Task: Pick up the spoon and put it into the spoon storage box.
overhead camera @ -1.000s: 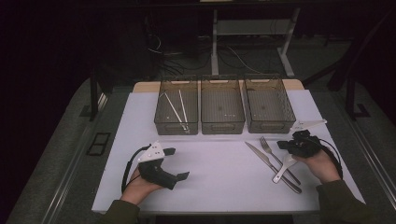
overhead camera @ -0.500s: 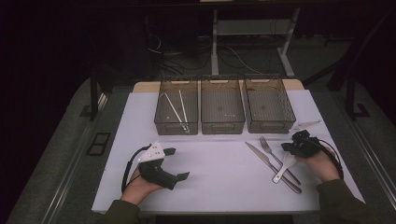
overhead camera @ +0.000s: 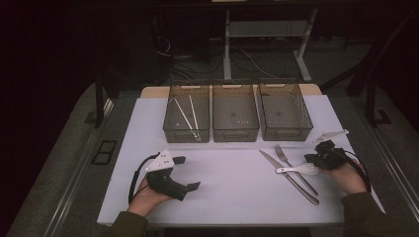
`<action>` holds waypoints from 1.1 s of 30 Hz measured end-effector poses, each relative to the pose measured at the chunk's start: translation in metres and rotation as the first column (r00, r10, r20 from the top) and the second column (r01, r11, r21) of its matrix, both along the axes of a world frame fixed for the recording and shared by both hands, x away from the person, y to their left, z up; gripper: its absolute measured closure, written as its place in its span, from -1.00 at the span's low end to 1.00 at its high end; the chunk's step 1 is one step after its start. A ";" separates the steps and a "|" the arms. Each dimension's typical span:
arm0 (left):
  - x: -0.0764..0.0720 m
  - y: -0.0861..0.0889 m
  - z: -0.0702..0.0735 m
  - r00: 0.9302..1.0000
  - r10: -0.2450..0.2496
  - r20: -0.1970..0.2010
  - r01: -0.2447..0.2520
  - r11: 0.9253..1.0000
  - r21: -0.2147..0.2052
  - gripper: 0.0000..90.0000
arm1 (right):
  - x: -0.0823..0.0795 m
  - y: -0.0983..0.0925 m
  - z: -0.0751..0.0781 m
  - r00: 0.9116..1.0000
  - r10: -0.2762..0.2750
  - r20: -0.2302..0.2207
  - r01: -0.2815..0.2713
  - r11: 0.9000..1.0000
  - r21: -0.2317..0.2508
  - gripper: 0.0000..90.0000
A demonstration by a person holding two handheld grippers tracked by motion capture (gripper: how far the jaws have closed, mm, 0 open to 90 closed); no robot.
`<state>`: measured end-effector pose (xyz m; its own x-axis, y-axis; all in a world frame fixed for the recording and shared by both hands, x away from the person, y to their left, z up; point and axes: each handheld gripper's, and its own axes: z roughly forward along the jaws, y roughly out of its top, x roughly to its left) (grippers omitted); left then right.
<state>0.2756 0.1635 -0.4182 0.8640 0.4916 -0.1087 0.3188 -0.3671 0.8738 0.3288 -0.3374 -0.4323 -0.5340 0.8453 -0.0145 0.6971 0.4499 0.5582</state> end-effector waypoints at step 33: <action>0.001 0.001 0.000 1.000 0.003 0.003 -0.003 1.000 -0.003 -1.00 | -0.035 -0.040 0.006 0.998 -0.059 0.022 0.053 0.979 0.196 0.12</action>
